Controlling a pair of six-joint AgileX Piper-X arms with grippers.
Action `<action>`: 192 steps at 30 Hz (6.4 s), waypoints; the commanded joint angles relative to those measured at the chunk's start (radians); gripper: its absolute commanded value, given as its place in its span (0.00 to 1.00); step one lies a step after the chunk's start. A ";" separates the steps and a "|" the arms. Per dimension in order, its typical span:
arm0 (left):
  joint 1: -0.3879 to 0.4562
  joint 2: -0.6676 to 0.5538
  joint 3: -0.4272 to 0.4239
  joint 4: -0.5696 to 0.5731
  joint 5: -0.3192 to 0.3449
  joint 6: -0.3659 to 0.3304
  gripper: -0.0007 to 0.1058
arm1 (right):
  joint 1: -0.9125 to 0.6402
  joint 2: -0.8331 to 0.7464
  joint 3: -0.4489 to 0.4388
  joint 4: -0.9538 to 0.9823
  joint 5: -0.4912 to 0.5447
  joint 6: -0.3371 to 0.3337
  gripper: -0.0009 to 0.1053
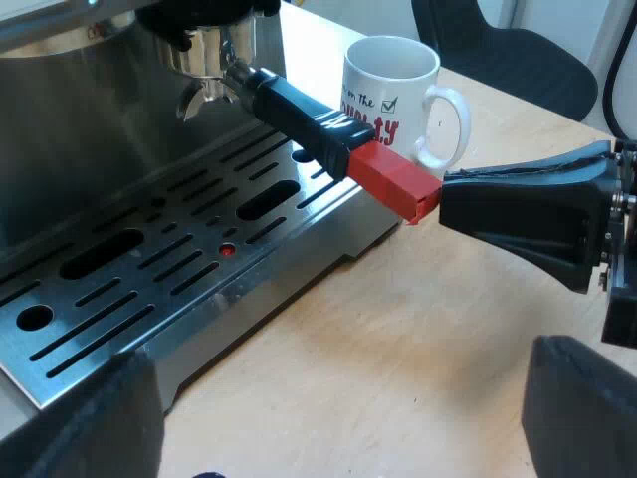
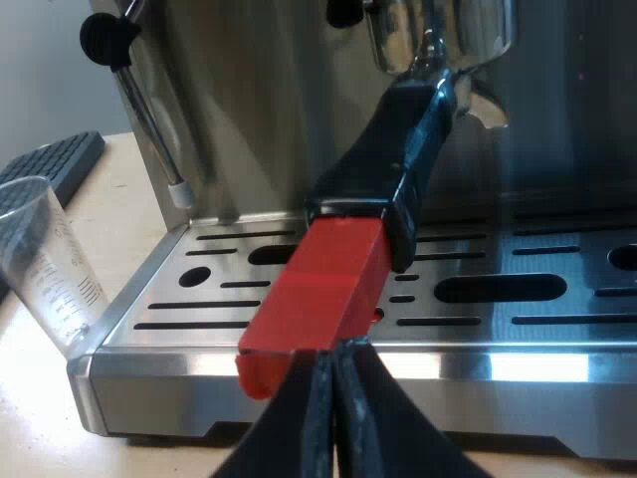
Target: Grind coffee beans and then tamp
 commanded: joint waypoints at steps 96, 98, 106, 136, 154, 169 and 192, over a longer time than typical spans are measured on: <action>-0.002 -0.002 0.000 -0.002 0.007 -0.004 0.81 | 0.299 -0.372 -0.321 0.331 0.433 -0.489 0.49; -0.002 -0.002 0.000 -0.002 0.007 -0.004 0.81 | 0.299 -0.372 -0.341 0.380 0.421 -0.489 0.49; -0.002 -0.002 0.000 -0.002 0.007 -0.024 0.81 | 0.281 -0.372 -0.369 0.577 0.352 -0.280 0.49; -0.002 -0.002 0.000 0.044 0.007 -0.024 0.81 | -0.088 -0.337 -0.468 1.153 -0.219 0.195 0.49; -0.002 -0.002 0.000 0.044 0.007 -0.024 0.81 | -0.135 -0.173 -0.541 1.299 -0.329 0.295 0.49; -0.002 -0.002 0.000 0.055 0.007 -0.024 0.81 | -0.223 -0.069 -0.587 1.297 -0.399 0.311 0.49; -0.002 -0.002 0.000 0.055 0.007 -0.024 0.81 | -0.225 -0.007 -0.614 1.401 -0.359 0.337 0.49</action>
